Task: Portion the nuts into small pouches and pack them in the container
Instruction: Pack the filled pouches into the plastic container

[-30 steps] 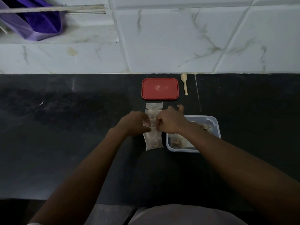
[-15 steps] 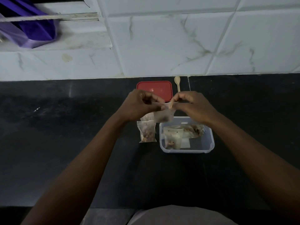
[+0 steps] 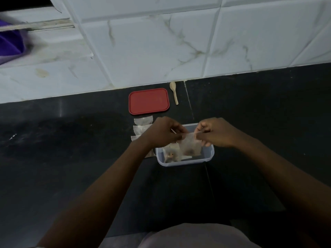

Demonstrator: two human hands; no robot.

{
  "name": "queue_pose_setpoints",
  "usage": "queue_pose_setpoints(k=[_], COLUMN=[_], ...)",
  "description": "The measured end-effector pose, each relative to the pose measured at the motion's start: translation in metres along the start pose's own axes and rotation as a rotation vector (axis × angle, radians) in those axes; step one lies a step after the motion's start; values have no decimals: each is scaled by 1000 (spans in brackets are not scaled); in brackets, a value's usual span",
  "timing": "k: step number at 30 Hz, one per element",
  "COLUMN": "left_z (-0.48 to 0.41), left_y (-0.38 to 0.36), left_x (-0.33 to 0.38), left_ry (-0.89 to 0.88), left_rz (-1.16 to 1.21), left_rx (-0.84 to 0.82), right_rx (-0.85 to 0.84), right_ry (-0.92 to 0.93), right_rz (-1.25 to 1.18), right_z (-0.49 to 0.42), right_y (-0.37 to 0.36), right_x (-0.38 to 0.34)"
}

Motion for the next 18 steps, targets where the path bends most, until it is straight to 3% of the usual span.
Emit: queue_pose_setpoints(k=[4, 9, 14, 18], left_z=[-8, -15, -1, 23], left_y=[-23, -31, -7, 26], left_x=[-9, -17, -11, -28], left_ry=[62, 121, 36, 62], left_rz=[-132, -285, -170, -137], left_rx=[-42, -27, 245, 453], right_rx=[-66, -53, 113, 246], right_ry=[-26, -22, -64, 60], right_rz=[142, 490, 605, 437], right_z=[-7, -22, -24, -29], right_y=[-13, -26, -22, -19], right_x=[7, -2, -19, -43])
Point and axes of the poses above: each hand's wrist, its own z-axis away from the middle knuckle, its own y-axis out of the back of the hand, x = y × z, the point moved 5 cm from there along -z, towards the middle knuckle, and after that the axes turned 2 degrees about y, right-handed, at the moved point
